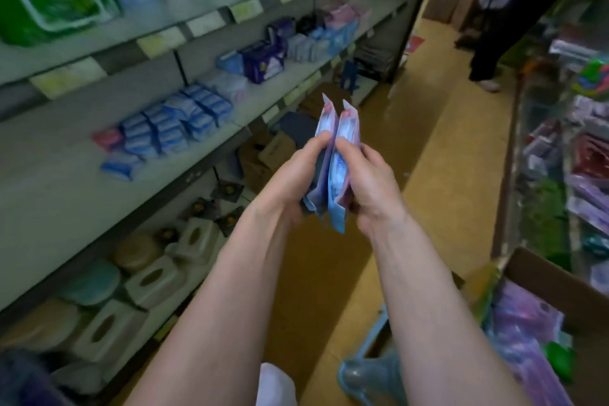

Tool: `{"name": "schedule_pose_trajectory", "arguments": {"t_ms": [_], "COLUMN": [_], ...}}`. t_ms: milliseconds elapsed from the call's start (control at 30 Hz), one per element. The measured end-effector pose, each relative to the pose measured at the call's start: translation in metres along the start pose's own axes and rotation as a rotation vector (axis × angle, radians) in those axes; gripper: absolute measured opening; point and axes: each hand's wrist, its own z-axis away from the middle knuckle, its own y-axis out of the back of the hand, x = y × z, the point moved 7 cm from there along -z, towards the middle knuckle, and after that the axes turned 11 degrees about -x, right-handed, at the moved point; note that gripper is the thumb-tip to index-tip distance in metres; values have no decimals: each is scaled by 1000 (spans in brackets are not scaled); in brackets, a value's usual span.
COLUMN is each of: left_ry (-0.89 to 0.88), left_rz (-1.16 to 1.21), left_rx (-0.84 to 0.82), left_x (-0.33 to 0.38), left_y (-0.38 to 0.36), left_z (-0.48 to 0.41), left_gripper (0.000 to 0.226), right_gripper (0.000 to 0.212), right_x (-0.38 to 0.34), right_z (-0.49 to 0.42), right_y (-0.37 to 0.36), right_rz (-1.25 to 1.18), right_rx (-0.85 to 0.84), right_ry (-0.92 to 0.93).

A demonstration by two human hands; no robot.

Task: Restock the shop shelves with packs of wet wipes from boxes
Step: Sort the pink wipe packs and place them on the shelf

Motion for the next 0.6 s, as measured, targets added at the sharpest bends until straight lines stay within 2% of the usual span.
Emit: {"name": "schedule_pose_trajectory", "arguments": {"t_ms": [333,467,600], "left_ry": [-212,-340,-408], "left_rz": [214,317,323], "left_rx": [170,262,347], "left_x": [96,122,138], "left_y": [131,175,207], "left_z": [48,75,89], "left_gripper": [49,44,42], "right_gripper": [51,52,47], "right_x": [-35,-32,-32], "right_z": [-66,-83,-99], "right_y": [-162,-227,-274], "right_rz": [-6,-44,-65], "right_rx": [-223,-372,-480], "right_ry": [91,62,26]}}
